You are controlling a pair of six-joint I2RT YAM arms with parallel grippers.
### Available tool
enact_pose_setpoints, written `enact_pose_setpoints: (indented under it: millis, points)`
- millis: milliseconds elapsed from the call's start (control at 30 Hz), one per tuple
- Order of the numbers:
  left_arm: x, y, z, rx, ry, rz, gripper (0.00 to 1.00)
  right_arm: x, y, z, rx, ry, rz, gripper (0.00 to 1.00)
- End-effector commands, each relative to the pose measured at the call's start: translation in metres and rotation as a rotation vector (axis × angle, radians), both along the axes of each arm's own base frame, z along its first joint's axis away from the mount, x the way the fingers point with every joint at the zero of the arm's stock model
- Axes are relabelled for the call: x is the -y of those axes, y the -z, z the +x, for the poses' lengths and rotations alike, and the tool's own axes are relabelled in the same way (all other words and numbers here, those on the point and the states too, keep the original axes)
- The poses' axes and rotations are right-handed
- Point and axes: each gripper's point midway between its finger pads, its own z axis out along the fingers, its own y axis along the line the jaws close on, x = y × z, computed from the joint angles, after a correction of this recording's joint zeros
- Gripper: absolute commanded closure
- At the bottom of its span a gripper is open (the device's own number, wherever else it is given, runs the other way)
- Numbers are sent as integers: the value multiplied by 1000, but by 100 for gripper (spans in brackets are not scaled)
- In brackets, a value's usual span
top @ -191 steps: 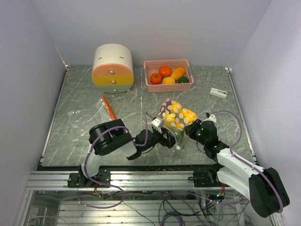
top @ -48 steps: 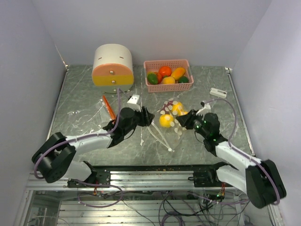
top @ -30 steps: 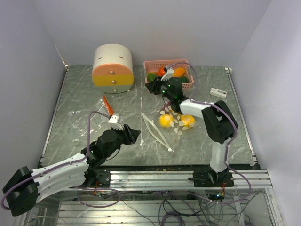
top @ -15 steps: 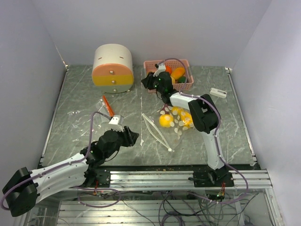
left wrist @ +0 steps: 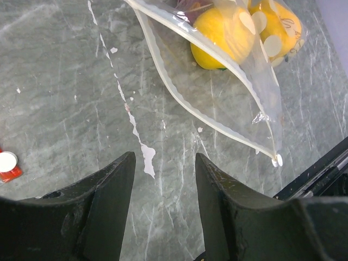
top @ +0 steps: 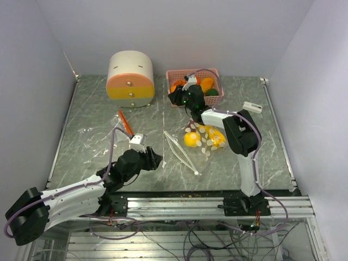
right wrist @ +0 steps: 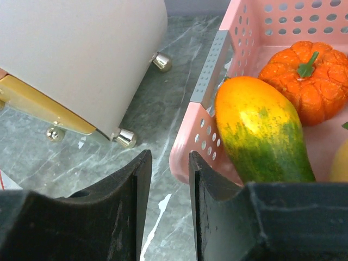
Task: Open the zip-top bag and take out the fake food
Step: Adjust the fake fruit in the bin.
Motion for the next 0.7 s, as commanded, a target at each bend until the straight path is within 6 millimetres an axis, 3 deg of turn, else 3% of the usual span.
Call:
enact_pose_setpoints:
  millis: [0, 100, 167, 300, 333, 367, 500, 667]
  points:
    - [13, -9, 1, 23, 39, -41, 42, 6, -21, -5, 44, 5, -16, 66]
    - [18, -9, 0, 24, 56, -56, 41, 11, -33, -18, 70, -2, 0, 66]
    - [21, -11, -1, 32, 68, -75, 41, 18, -54, -30, 117, -4, 23, 66]
    - [27, -19, 0, 50, 82, -104, 41, 35, -81, -68, 175, 9, 30, 66]
    - [28, -21, 0, 55, 86, -111, 41, 41, -99, -79, 207, 18, 47, 65]
    - [30, -23, 0, 59, 89, -119, 41, 46, -92, -92, 197, 18, 41, 65]
    - [33, -24, 3, 67, 87, -127, 42, 68, -103, -142, 218, 25, 75, 65]
    - [39, -17, 4, 69, 90, -146, 42, 91, -100, -197, 205, 26, 73, 65]
